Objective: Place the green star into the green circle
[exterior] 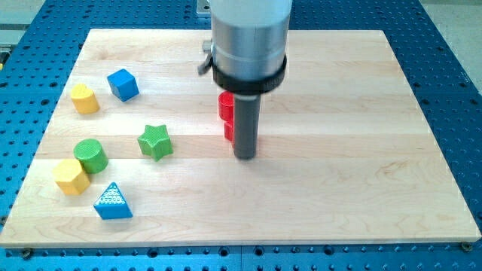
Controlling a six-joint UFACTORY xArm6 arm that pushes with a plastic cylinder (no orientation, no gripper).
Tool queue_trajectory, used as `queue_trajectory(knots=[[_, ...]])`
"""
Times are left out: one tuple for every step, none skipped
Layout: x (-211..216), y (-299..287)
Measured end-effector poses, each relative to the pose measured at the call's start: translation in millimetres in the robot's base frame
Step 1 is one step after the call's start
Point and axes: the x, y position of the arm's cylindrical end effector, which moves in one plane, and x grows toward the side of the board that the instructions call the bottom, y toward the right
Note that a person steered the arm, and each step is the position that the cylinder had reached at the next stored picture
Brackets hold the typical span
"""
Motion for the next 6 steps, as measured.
queue_trajectory(knots=[[-1.2,-9.4],[45.2,-69.9],[48.2,-140.2],[47.7,-181.1],[41.8,-137.8],[27.5,-75.5]])
